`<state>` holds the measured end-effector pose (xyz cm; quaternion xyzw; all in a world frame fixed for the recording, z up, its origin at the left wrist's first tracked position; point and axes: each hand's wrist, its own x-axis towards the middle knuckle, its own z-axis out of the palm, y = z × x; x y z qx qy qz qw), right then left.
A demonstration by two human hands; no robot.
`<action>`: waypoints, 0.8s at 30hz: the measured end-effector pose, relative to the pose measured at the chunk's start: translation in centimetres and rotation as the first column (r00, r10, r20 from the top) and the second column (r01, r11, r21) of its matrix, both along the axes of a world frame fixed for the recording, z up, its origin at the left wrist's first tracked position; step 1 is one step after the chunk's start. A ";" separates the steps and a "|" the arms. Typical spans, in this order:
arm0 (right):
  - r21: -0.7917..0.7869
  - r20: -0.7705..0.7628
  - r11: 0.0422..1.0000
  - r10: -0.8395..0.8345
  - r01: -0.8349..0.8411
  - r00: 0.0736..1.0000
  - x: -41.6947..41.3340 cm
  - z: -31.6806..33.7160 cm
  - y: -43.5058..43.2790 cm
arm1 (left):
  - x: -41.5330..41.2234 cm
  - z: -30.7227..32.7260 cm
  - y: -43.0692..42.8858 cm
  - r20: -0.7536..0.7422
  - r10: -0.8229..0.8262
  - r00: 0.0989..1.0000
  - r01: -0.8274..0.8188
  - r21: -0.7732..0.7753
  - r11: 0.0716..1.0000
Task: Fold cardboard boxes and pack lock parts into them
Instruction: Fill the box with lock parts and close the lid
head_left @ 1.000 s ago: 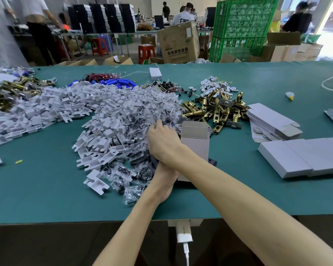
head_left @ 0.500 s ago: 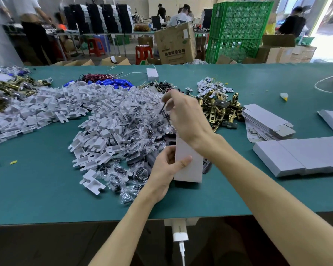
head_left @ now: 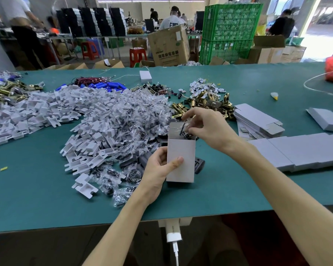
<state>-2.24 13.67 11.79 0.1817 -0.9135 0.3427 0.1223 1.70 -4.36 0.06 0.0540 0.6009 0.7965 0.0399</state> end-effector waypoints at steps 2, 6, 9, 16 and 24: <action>0.003 -0.012 1.000 0.003 -0.003 1.000 0.0 0.0 -0.1 | 0.0 0.0 0.0 0.001 0.001 1.000 -0.001 0.002 1.000; 0.110 0.048 0.992 0.060 -0.065 0.997 0.1 0.5 -0.1 | 0.0 0.1 0.0 0.003 0.001 1.000 -0.001 0.002 1.000; 0.301 0.152 0.944 0.093 -0.136 0.984 0.1 1.0 -0.4 | 0.0 0.0 0.0 -0.003 0.000 1.000 0.000 -0.013 1.000; 0.440 0.260 0.878 0.075 -0.187 0.963 0.2 1.3 -0.8 | 0.0 -0.1 -0.1 -0.010 0.000 1.000 0.000 -0.029 1.000; 0.507 0.205 0.851 0.035 -0.136 0.978 1.0 0.9 -0.9 | 0.1 -0.1 0.0 -0.051 -0.007 0.999 0.007 -0.007 1.000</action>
